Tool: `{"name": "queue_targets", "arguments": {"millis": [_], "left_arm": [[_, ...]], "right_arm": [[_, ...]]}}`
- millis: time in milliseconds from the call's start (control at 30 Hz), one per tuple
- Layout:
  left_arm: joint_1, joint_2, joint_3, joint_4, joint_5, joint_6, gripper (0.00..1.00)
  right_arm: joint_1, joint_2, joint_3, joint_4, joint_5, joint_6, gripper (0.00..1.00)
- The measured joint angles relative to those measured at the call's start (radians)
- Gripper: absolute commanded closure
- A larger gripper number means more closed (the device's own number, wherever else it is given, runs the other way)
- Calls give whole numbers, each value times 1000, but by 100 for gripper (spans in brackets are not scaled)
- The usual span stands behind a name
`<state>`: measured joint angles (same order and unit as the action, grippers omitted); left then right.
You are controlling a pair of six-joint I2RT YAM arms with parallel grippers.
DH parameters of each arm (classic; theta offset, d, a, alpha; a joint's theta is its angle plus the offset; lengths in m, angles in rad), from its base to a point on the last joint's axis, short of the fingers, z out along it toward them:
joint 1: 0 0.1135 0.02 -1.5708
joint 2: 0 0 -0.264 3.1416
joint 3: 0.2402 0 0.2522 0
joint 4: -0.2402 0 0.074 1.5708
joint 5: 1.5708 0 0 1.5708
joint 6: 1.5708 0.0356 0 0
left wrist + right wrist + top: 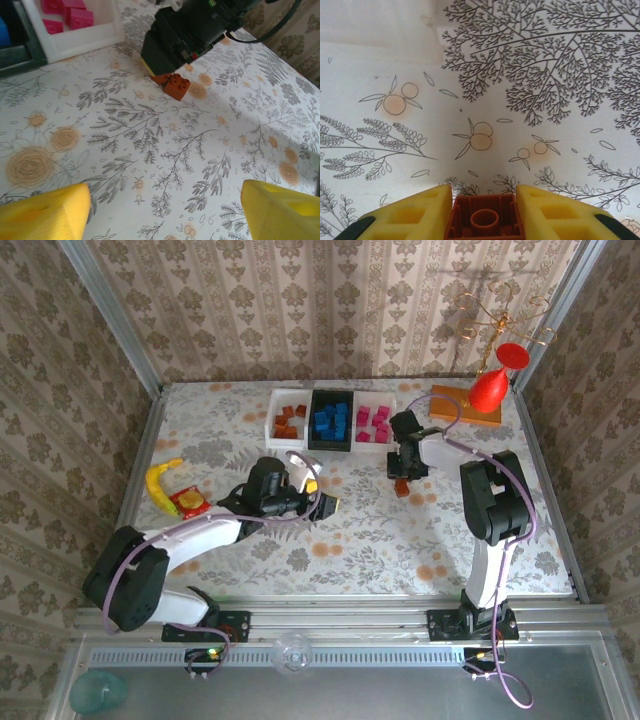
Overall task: Sort the legos into containers by color
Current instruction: Pick up the lego from the center of the table, then place the lego in the container.
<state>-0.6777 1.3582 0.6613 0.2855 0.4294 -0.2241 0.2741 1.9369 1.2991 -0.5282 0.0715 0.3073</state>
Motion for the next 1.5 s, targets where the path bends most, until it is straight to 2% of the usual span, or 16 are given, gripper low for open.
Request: {"name": "queue_targets", "arguments": {"millis": [200, 433, 600, 867, 1100, 1167, 1300, 1400, 1500], "left_arm": [[101, -55, -55, 16, -42, -64, 20], [212, -136, -138, 37, -123, -143, 19], [267, -200, -166, 37, -217, -152, 18], [300, -258, -190, 29, -315, -153, 18], [300, -261, -191, 29, -319, -150, 18], [300, -261, -191, 29, -313, -150, 19], [300, -261, -191, 29, -294, -150, 19], [299, -261, -191, 30, -267, -150, 19], [285, -258, -190, 34, -235, -148, 19]], "right_arm": [[76, -42, 18, 10, -86, 6, 65], [219, -14, 219, 132, -203, 60, 65], [256, 133, 401, 275, -245, 115, 65], [254, 468, 762, 364, -251, 184, 64], [252, 645, 1070, 301, -233, 177, 43], [251, 647, 1092, 277, -229, 163, 39], [245, 623, 1076, 255, -229, 142, 37], [241, 503, 897, 252, -228, 124, 35], [235, 310, 642, 257, -210, 101, 33]]}}
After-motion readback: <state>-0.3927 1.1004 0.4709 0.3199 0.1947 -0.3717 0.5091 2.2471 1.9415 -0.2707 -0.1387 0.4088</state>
